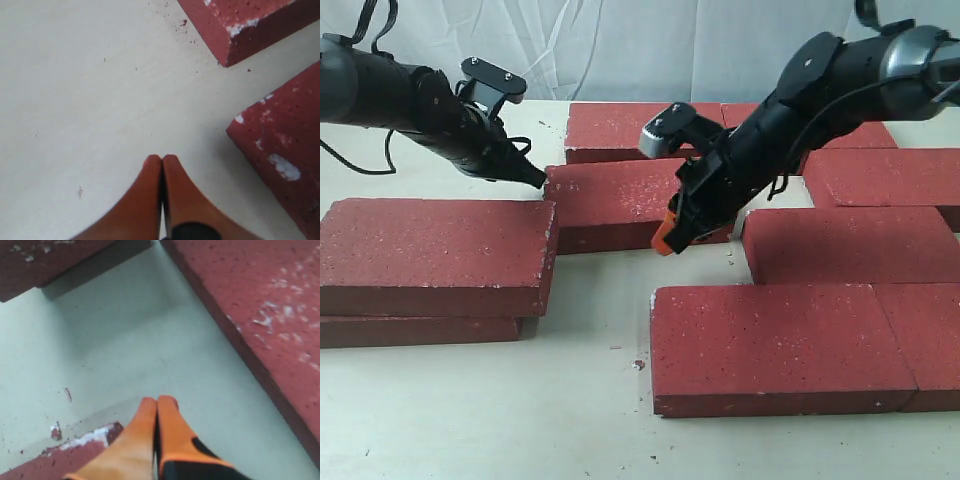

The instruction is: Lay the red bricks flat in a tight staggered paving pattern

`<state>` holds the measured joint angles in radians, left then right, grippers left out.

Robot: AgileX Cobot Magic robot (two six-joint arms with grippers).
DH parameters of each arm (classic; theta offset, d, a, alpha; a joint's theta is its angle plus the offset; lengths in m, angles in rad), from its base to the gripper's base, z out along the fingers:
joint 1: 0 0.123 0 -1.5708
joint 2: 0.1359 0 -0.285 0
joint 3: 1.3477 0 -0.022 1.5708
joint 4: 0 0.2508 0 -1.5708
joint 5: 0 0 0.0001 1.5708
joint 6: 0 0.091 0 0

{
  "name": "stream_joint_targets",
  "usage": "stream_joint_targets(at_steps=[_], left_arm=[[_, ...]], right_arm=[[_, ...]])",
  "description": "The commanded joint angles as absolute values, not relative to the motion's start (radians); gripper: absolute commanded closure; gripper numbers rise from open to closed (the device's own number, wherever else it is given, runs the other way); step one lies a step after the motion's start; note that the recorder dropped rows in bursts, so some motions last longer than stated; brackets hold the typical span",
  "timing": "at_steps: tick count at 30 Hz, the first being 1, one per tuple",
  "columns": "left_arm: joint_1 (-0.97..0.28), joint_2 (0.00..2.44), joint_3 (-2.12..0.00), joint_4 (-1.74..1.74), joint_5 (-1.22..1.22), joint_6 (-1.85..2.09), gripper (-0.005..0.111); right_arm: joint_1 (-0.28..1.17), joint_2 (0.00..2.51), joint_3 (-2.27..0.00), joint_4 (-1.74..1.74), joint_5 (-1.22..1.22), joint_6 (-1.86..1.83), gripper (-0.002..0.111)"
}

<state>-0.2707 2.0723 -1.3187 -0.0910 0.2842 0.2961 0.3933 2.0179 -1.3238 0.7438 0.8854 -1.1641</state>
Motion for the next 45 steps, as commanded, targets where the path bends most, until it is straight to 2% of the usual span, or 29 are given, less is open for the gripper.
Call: stream_joint_targets(at_steps=[1, 11, 18, 38, 45], left_arm=[[-0.283, 2.084, -1.349, -0.106, 0.345, 0.296, 0.107], [-0.289, 2.093, -1.359, -0.147, 0.335, 0.313, 0.107], [-0.313, 2.093, -1.362, -0.315, 0.305, 0.503, 0.107], [-0.313, 2.158, -1.366, -0.347, 0.085, 0.506, 0.107], [-0.306, 2.118, -1.366, -0.322, 0.156, 0.506, 0.107]], right_arm=[[0.446, 2.06, -1.361, 0.689, 0.839, -1.147, 0.109], [0.455, 2.105, -1.363, 0.682, 0.627, -1.098, 0.109], [0.455, 2.105, -1.363, 0.682, 0.524, -1.071, 0.109], [0.455, 2.13, -1.363, 0.702, 0.412, -1.018, 0.109], [0.455, 2.129, -1.363, 0.697, 0.424, -1.018, 0.109]])
